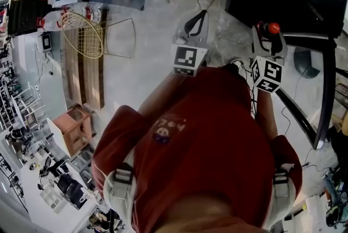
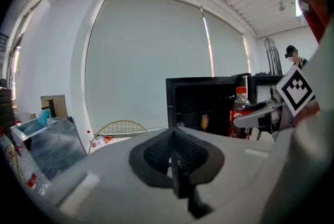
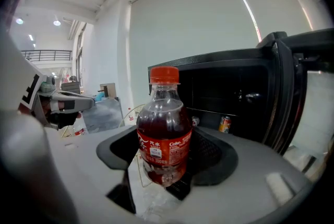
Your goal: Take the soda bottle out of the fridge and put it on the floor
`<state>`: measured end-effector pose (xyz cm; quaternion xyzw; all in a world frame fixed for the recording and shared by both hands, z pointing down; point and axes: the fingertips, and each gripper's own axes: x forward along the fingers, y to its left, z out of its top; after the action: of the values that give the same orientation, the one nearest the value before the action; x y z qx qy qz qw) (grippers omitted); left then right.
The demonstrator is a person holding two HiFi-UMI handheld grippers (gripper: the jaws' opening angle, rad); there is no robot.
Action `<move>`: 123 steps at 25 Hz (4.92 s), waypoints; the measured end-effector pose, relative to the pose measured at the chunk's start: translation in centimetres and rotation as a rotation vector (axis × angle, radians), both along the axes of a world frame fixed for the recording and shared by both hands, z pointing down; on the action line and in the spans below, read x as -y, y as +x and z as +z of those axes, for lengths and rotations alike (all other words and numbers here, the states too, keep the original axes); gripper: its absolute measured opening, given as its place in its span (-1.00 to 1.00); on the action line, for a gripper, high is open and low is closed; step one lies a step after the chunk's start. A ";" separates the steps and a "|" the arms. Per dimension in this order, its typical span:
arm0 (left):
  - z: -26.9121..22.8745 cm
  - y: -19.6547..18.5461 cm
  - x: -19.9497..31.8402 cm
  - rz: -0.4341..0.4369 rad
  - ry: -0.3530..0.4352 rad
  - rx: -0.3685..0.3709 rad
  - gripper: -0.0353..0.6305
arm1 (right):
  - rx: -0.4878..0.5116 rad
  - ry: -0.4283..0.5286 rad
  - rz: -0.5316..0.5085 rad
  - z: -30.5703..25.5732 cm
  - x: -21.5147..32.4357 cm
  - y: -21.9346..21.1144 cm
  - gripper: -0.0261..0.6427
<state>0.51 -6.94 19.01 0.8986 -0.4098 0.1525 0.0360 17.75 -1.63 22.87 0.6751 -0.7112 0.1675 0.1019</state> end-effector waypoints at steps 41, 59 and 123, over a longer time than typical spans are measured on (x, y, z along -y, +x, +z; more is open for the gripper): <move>16.8 -17.2 -8.5 -0.250 -0.246 0.004 -0.89 | 0.060 -0.240 -0.250 15.3 -6.5 -18.0 -0.03; 38.6 -13.7 -7.6 -0.243 -0.446 0.002 -0.89 | 0.086 -0.441 -0.336 35.9 -5.7 -19.1 -0.03; 89.1 -9.7 1.4 -0.152 -0.164 -0.073 -0.89 | -0.119 -0.036 -0.546 89.0 12.8 -18.5 -0.03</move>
<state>-9.22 -8.31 108.06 0.8639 -0.4615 0.1495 0.1355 -0.71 -14.44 111.89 0.4653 -0.8564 0.1067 0.1968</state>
